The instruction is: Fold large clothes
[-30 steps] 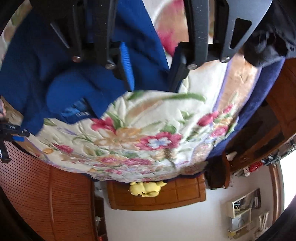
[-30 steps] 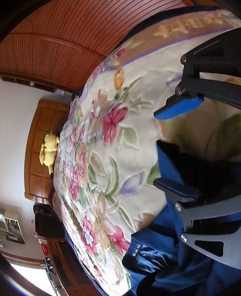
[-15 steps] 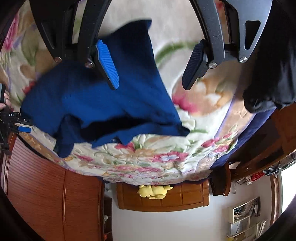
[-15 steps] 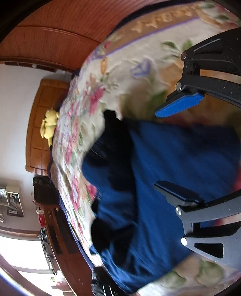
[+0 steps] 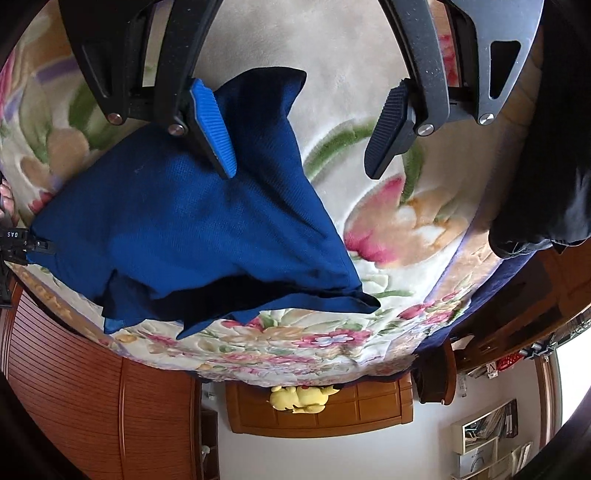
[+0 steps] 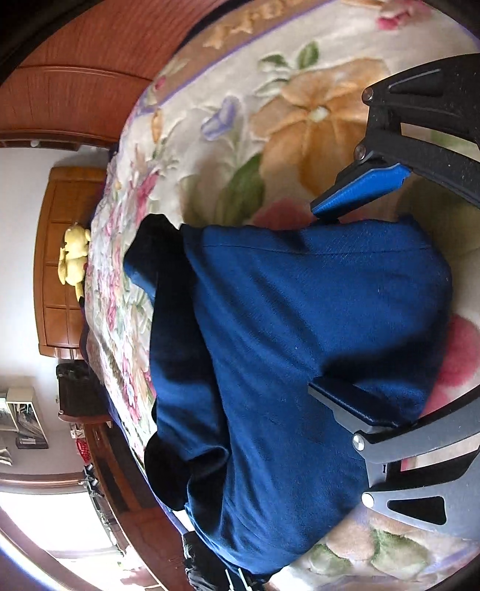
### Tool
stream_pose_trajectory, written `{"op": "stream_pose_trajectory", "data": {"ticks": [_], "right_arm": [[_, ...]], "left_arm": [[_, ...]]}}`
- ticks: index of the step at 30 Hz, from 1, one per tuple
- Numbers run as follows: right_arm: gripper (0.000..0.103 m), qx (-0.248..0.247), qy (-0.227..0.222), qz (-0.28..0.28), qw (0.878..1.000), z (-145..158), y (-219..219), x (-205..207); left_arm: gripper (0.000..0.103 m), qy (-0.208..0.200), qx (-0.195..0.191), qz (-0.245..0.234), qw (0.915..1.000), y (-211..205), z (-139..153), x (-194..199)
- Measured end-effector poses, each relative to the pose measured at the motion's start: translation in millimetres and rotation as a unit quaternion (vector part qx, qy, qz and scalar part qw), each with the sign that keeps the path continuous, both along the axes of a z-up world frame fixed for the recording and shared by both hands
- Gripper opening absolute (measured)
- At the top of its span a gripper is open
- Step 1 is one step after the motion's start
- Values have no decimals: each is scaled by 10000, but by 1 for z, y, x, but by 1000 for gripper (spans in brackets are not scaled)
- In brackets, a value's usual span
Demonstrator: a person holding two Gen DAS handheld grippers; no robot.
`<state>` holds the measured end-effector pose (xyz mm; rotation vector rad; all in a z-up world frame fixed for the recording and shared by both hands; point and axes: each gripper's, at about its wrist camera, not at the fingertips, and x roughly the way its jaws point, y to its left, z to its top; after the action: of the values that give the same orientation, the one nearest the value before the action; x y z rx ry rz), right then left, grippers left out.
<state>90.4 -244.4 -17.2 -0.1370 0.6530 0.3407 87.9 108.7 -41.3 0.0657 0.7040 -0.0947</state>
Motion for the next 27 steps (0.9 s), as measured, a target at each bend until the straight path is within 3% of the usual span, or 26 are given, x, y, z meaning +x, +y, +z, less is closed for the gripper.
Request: {"op": "stream_pose_trajectory", "data": {"ticks": [9, 20, 23, 27], "right_arm": [[89, 300, 291, 114, 9991, -4, -1, 16], [89, 102, 417, 230, 9988, -11, 11, 25], [88, 52, 459, 259, 9986, -12, 13, 27], [70, 39, 497, 494, 9975, -12, 17, 27]], "left_arm": [[74, -8, 53, 59, 10000, 0, -3, -1], [74, 15, 43, 55, 10000, 0, -5, -1], [66, 77, -89, -31, 9999, 3, -6, 0], [64, 178, -119, -3, 9998, 3, -6, -1]]}}
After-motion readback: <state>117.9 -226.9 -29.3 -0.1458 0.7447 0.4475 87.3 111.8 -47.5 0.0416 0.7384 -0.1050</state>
